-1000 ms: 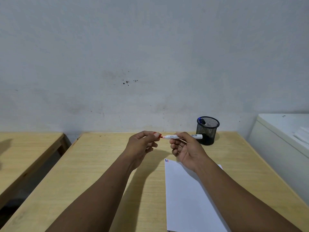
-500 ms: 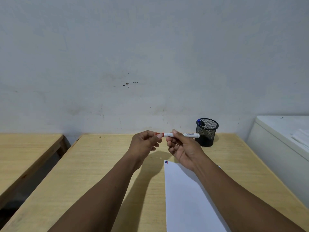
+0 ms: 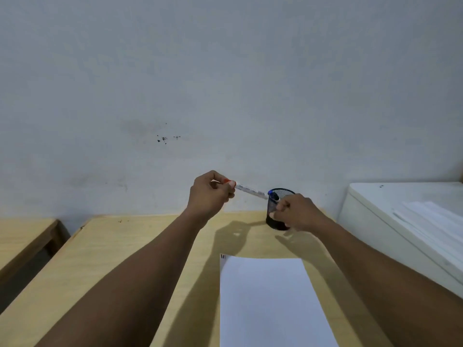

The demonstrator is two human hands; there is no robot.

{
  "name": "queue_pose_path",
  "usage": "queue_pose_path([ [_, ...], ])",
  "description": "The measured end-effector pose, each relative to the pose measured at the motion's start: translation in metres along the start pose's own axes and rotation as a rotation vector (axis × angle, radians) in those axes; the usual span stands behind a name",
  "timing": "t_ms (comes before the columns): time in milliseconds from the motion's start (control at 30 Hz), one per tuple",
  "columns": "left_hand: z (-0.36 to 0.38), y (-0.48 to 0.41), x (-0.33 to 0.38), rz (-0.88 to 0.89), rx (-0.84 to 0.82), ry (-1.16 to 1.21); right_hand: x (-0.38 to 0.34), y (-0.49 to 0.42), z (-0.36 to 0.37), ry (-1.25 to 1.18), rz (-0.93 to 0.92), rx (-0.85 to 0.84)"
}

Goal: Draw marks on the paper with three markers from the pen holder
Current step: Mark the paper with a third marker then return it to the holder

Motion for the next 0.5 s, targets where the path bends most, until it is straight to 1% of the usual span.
queue_pose_path([
  [100,0.027,-0.011,0.019,0.046,-0.041,-0.041,0.003,-0.008,-0.030,0.049,0.009,0.045],
  [200,0.056,-0.021,0.033,0.093,-0.081,-0.136,0.006,-0.016,-0.049,0.113,0.022,0.043],
  [400,0.108,-0.039,0.026,0.184,-0.174,-0.469,0.021,-0.039,-0.057,0.135,0.027,0.047],
  [500,0.128,-0.039,0.009,0.208,-0.263,-0.649,0.035,-0.050,-0.052,0.126,0.026,0.034],
])
Point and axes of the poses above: each hand's wrist, its own y-axis away from the middle knuckle, its own z-axis out of the palm, x = y × z, the point moved 7 cm from there along -y, towards the middle knuckle, and after that the axes turned 3 degrees about z, right-handed, at the moved point
